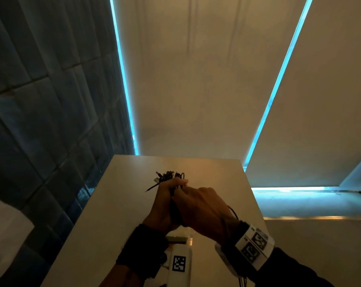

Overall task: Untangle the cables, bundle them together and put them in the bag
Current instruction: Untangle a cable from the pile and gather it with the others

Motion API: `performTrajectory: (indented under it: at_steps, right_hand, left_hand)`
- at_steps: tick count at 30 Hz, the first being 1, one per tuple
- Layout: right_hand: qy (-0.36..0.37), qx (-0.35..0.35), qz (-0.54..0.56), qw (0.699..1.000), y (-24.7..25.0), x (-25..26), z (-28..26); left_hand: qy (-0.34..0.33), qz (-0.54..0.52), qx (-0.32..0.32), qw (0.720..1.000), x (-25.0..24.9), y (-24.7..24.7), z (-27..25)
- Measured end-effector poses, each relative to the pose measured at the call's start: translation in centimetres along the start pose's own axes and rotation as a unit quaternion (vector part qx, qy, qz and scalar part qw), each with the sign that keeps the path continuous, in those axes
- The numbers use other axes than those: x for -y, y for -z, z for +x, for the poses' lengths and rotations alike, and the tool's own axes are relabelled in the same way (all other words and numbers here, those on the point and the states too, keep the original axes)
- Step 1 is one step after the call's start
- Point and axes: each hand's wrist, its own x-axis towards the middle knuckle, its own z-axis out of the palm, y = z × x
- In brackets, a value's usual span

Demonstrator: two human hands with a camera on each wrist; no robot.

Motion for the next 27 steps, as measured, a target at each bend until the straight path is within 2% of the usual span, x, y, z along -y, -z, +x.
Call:
performTrajectory:
  at_steps: [3,5,7,9,11,12,13,14,15,16,18,19,20,22,24,25,27]
  right_hand:
    - [-0.032,-0.006,0.018,0.999,-1.4,0.2,-0.7]
    - [-0.070,-0.031,0.116,0.990,-2.1,0.7,-1.4]
    - [-0.117,-0.054,0.266,0.955,-2.7,1.1,-2.8]
    - [-0.162,-0.050,0.371,0.913,-3.9,0.8,-4.7]
    - [-0.224,0.022,0.427,0.876,-5.6,-0.9,-7.0]
    - [-0.242,0.089,0.437,0.862,-6.2,-1.8,-7.9]
    - [-0.239,0.144,0.426,0.861,-6.6,-2.6,-8.5]
    - [-0.229,0.161,0.413,0.867,-6.5,-3.5,-8.7]
    - [-0.222,0.140,0.417,0.870,-6.1,-4.2,-8.5]
    - [-0.225,0.089,0.445,0.862,-5.0,-4.4,-7.9]
    - [-0.243,-0.019,0.522,0.817,-2.9,-4.3,-5.7]
    - [-0.244,-0.036,0.549,0.799,-2.0,-3.8,-4.3]
    - [-0.249,-0.018,0.561,0.789,-1.4,-3.2,-3.0]
    - [-0.258,0.067,0.550,0.792,-0.5,-2.0,-0.8]
    - [-0.263,0.098,0.533,0.799,-0.4,-0.7,0.6]
    - [-0.263,0.075,0.523,0.807,-0.7,-0.3,0.9]
    - [-0.246,-0.017,0.476,0.844,-2.3,0.5,0.6]
  left_hand:
    - [-0.055,0.020,-0.058,0.997,-0.4,0.5,0.7]
    - [-0.089,-0.004,-0.091,0.992,-1.2,0.7,1.0]
    - [-0.117,-0.026,-0.125,0.985,-2.3,1.0,1.3]
    - [-0.146,-0.033,-0.150,0.977,-3.8,1.6,1.2]
    - [-0.181,-0.029,-0.159,0.970,-5.5,2.1,0.9]
    - [-0.203,-0.026,-0.156,0.966,-6.1,2.3,0.7]
    - [-0.222,-0.017,-0.150,0.963,-6.6,2.4,0.5]
    - [-0.238,-0.002,-0.145,0.960,-6.8,2.3,0.3]
    - [-0.250,0.014,-0.140,0.958,-6.8,2.1,0.2]
    - [-0.257,0.029,-0.134,0.957,-6.5,1.8,0.2]
    - [-0.257,0.047,-0.113,0.958,-5.5,1.2,0.2]
    - [-0.259,0.060,-0.102,0.959,-4.9,0.9,0.3]
    - [-0.263,0.082,-0.094,0.957,-4.4,0.7,0.4]
    - [-0.271,0.142,-0.097,0.947,-3.4,0.5,0.7]
    - [-0.268,0.176,-0.102,0.942,-2.9,0.6,0.7]
    - [-0.264,0.182,-0.103,0.942,-3.0,0.7,0.7]
    - [-0.257,0.169,-0.112,0.945,-3.7,0.8,0.7]
